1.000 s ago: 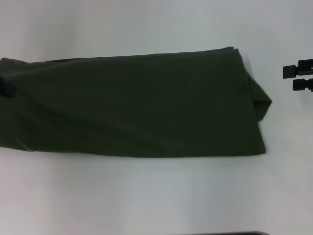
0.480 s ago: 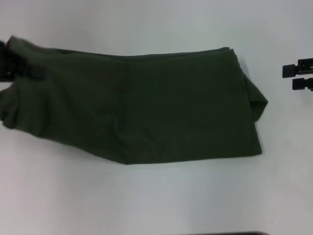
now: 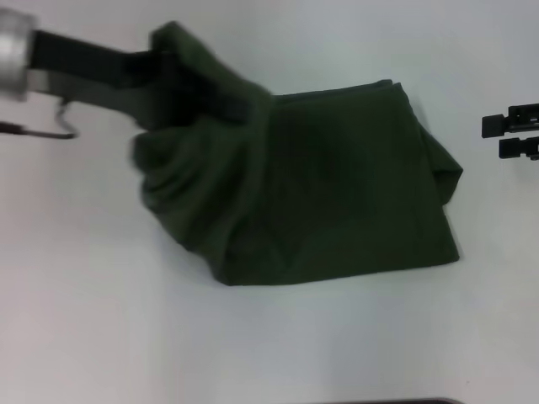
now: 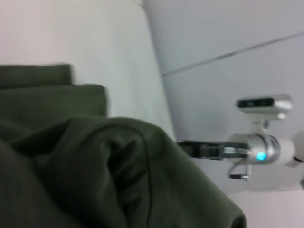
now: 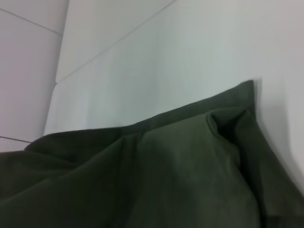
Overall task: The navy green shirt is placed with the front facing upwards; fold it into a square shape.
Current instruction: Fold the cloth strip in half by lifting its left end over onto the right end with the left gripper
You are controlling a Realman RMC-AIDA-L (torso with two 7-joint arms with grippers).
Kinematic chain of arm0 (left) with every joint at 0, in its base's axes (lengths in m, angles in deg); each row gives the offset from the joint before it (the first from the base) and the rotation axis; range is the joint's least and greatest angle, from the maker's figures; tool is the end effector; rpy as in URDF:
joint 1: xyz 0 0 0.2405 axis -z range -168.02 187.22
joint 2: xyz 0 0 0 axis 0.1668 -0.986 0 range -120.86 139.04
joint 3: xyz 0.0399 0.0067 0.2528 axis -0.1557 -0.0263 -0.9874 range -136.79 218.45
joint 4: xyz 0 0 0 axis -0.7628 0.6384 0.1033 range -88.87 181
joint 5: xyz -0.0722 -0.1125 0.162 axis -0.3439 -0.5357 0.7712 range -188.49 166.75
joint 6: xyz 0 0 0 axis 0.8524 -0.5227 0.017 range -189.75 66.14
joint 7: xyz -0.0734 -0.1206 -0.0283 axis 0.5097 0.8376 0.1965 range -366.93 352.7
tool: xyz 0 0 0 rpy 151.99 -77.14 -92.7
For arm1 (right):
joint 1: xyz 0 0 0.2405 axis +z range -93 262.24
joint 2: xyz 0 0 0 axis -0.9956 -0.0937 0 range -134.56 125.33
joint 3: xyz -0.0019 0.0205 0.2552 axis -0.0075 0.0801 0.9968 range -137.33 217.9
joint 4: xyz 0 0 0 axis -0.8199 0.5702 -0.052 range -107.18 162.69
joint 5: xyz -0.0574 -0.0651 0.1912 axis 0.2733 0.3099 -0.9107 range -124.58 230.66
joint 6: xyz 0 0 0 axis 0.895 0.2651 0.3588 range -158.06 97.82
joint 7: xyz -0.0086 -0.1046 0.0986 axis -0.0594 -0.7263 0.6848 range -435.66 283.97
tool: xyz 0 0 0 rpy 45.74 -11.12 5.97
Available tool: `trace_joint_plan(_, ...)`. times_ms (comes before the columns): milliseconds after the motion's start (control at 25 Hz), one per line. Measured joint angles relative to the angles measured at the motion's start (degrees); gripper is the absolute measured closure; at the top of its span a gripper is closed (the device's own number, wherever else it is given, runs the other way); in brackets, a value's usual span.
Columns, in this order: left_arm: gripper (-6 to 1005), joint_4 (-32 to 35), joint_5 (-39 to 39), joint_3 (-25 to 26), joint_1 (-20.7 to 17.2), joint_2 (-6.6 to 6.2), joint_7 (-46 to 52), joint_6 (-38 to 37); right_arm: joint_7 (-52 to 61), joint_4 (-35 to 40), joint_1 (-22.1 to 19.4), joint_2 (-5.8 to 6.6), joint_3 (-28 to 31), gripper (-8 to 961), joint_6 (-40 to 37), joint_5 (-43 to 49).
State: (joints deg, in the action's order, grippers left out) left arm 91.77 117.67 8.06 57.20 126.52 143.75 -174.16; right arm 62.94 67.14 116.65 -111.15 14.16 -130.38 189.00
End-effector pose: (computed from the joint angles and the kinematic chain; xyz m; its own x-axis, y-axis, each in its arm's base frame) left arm -0.1642 0.3523 0.0350 0.2781 0.9593 0.0490 0.8781 -0.2746 0.3919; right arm 0.3184 0.3234 0.1000 0.0641 -0.9492 -0.3082 -0.9889 -0.1020 0.1084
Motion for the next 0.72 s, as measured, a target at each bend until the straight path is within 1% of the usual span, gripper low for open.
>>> trace_joint_plan(80,889,-0.9,-0.8,-0.1,1.7,2.00,0.2,1.3,0.0,0.0,0.0,-0.08,-0.2,159,0.1,0.0)
trace_joint_plan(160,888,-2.2,-1.3,-0.2,3.0,3.35,0.2,2.8,-0.1,0.0,0.0,-0.11,-0.4,159,0.1,0.0)
trace_joint_plan(200,887,-2.2,-1.3,-0.2,3.0,3.35,0.2,2.8,-0.2,0.0,0.0,-0.12,-0.5,159,0.1,0.0)
trace_joint_plan(240,886,-5.4,-1.6,-0.4,5.0,5.38,-0.5,5.8,-0.3,-0.1,0.1,-0.15,-0.5,158,0.1,0.0)
trace_joint_plan(280,885,-6.4,-1.8,-0.6,5.4,5.74,-0.7,6.7,-0.3,-0.1,0.1,-0.18,-0.5,158,0.2,0.0)
trace_joint_plan(320,884,-9.0,-2.2,-0.9,6.1,6.24,-1.4,9.3,-0.3,-0.3,0.1,-0.20,-0.5,157,0.2,0.0)
trace_joint_plan(360,883,-11.7,-2.6,-1.2,6.8,6.32,-2.0,11.5,-0.4,-0.5,0.2,-0.21,-0.5,157,0.3,0.0)
trace_joint_plan(400,883,-16.2,-3.4,-1.4,7.7,6.29,-3.3,15.3,-0.4,-0.8,0.2,-0.22,-0.5,157,0.6,0.0)
trace_joint_plan(480,881,-21.3,-4.4,-1.5,8.7,6.19,-5.4,18.5,-0.5,-1.2,0.3,-0.22,-0.6,157,1.1,0.0)
trace_joint_plan(520,880,-24.9,-5.5,-1.5,9.6,6.41,-7.9,20.1,-0.6,-1.3,0.4,-0.23,-0.7,158,1.3,0.0)
trace_joint_plan(600,878,-27.5,-6.4,-1.7,10.6,6.82,-9.8,21.1,-0.7,-1.6,0.6,-0.24,-0.8,158,1.9,0.0)
trace_joint_plan(720,876,-29.7,-6.6,-1.8,11.1,6.76,-9.6,23.0,-0.7,-2.2,0.9,-0.24,-0.9,158,2.2,0.0)
